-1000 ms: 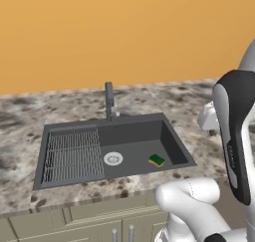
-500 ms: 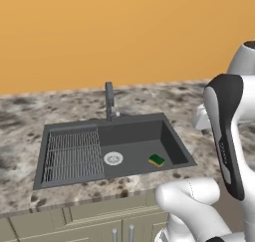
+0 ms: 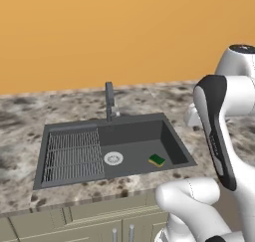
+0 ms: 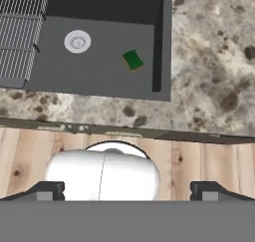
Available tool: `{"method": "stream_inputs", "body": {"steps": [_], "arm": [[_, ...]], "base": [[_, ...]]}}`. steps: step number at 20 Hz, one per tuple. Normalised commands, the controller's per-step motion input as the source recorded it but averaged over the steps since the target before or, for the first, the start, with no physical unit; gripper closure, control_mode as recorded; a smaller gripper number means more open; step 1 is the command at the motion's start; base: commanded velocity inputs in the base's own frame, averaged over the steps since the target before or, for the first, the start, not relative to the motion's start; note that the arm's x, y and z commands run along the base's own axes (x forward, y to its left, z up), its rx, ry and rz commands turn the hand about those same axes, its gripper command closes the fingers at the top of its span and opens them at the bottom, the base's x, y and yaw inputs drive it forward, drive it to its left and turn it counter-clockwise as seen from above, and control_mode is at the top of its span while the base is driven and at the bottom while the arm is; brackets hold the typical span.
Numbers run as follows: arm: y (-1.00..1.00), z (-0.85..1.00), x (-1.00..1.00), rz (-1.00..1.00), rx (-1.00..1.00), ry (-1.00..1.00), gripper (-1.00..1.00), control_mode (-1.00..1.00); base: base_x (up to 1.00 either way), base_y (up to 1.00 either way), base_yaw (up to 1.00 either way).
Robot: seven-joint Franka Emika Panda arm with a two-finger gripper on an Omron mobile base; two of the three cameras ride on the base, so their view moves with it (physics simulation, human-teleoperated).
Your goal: Pick up the bar soap and sponge from the sink, and place them back in the cabinet, and close the cabinet doors.
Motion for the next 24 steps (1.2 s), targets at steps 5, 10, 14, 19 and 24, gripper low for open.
{"method": "stream_inputs", "body": {"steps": [5, 10, 14, 19, 24], "arm": [[0.01, -0.17, 0.33, 0.05, 0.00, 0.00, -1.00, -1.00], [0.06, -0.24, 0.35, 0.04, 0.00, 0.00, -1.00, -1.00], [0.08, -0.28, 0.35, 0.02, 0.00, 0.00, -1.00, -1.00], [0.05, -0.32, 0.36, 0.02, 0.00, 0.00, -1.00, -1.00], [0.00, -0.34, 0.37, 0.01, 0.00, 0.00, -1.00, -1.00]], "base": [[0.00, 0.00, 0.00], [0.00, 0.00, 0.00], [0.00, 0.00, 0.00], [0.00, 0.00, 0.00], [0.00, 0.00, 0.00]]}}
